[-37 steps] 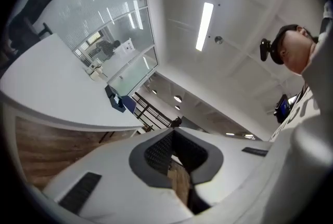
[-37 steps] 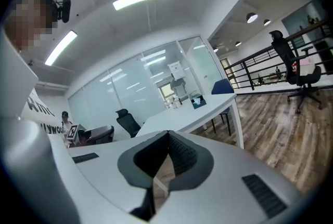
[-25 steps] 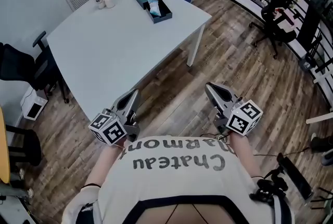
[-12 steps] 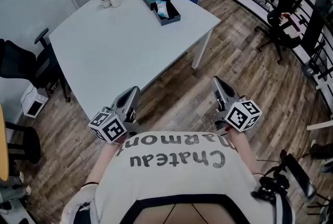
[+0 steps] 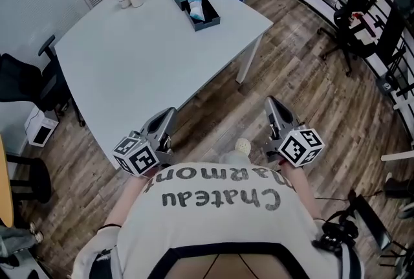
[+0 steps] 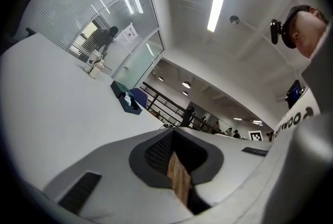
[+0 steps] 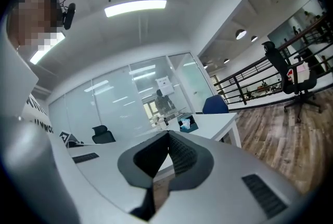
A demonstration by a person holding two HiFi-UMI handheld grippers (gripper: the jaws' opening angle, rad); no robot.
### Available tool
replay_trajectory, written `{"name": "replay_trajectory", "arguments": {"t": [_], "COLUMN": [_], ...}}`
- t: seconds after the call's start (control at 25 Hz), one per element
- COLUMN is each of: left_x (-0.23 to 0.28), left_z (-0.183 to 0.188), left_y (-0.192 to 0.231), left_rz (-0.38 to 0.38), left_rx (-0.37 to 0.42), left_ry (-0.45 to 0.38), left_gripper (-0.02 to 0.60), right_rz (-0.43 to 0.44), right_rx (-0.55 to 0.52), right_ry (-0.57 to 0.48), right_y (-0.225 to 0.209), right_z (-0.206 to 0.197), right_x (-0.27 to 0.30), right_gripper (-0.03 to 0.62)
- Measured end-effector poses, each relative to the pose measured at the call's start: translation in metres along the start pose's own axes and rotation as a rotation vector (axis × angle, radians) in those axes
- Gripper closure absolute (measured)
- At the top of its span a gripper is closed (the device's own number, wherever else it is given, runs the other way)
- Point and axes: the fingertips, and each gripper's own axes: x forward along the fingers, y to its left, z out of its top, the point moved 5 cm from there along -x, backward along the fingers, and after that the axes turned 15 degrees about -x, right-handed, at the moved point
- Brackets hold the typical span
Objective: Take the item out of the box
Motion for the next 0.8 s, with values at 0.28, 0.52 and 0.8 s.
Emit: {"name": "replay_trajectory", "arguments": {"t": [0.28, 0.52, 0.8], "left_x": [0.054, 0.092, 0.126], "left_z": [0.017, 0.035, 0.039], "left_y": [-0.009, -0.007, -0.004], "left_rz": [0.016, 0.076, 0.146], "left_rx": [0.012, 0.010, -0.001], "left_ry": [-0.031, -0.115, -0.173], "left_gripper": [0.591, 0.591, 0.591], "right_rz": [0.032, 0.100, 0.169], "right_rx": [0.001, -0.015, -0.011], "right_ry": [0.085, 0.155, 0.160], "right_y": [-0.052, -0.102, -0.149], "right_z": [0.009, 0.020, 0.033], "right_x": [0.032, 0.081, 0.126], "right_gripper": [0.595, 0.595, 0.594]}}
